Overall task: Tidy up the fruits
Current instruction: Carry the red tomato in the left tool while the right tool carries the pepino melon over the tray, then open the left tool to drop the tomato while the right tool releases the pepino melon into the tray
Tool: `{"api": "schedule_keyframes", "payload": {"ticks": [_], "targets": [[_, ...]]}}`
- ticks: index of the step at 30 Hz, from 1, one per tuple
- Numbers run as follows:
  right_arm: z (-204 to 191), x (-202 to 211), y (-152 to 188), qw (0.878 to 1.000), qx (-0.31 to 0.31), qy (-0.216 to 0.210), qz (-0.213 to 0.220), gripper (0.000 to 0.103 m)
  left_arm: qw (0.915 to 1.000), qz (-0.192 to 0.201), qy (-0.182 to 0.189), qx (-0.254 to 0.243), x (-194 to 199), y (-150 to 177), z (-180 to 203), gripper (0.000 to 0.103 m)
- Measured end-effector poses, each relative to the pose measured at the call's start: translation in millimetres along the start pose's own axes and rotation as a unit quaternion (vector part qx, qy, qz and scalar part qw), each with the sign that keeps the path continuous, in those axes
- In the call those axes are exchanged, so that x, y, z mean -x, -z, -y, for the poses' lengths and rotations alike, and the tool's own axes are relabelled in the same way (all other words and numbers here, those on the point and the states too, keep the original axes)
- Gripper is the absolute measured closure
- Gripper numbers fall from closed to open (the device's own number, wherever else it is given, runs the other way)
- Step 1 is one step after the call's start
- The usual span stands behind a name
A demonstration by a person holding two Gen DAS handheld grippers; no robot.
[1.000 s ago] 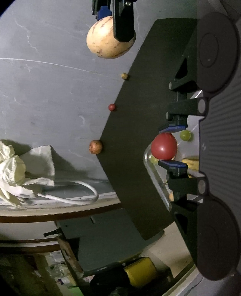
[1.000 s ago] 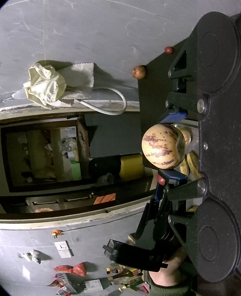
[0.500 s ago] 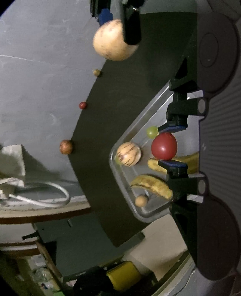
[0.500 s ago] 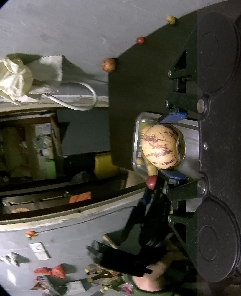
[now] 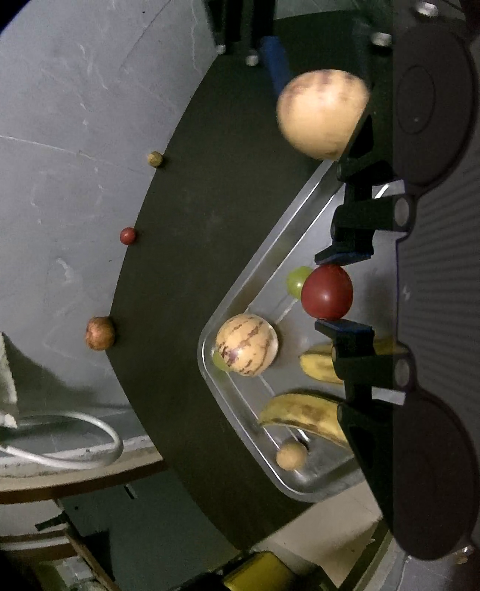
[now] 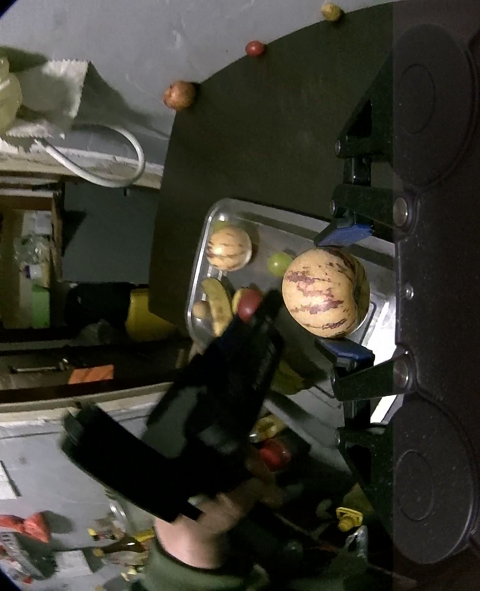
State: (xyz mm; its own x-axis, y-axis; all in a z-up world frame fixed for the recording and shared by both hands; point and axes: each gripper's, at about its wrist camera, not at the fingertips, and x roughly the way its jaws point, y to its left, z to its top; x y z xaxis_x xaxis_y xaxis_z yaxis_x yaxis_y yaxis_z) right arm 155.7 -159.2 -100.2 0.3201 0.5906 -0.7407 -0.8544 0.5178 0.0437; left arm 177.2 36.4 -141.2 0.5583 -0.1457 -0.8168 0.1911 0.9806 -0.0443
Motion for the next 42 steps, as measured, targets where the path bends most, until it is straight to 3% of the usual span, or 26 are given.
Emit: {"api": "schedule_keyframes", "payload": {"ticks": [10, 28, 34, 42], "targets": [[5, -37, 3, 0.999, 0.005, -0.001, -0.032, 0.050, 0.9996, -0.024, 0.007, -0.014, -24, 0, -13, 0.070], [8, -72, -1, 0.998, 0.013, -0.006, -0.053, 0.049, 0.9996, -0.024, 0.013, -0.008, -30, 1, -16, 0.067], [11, -70, -2, 0.999, 0.006, -0.006, -0.046, 0.048, 0.9996, -0.019, 0.020, 0.002, -26, 0, -15, 0.051], [14, -47, -3, 1.000, 0.002, -0.002, -0.023, 0.040, 0.9998, 0.002, 0.020, 0.005, -11, -6, -10, 0.038]]}}
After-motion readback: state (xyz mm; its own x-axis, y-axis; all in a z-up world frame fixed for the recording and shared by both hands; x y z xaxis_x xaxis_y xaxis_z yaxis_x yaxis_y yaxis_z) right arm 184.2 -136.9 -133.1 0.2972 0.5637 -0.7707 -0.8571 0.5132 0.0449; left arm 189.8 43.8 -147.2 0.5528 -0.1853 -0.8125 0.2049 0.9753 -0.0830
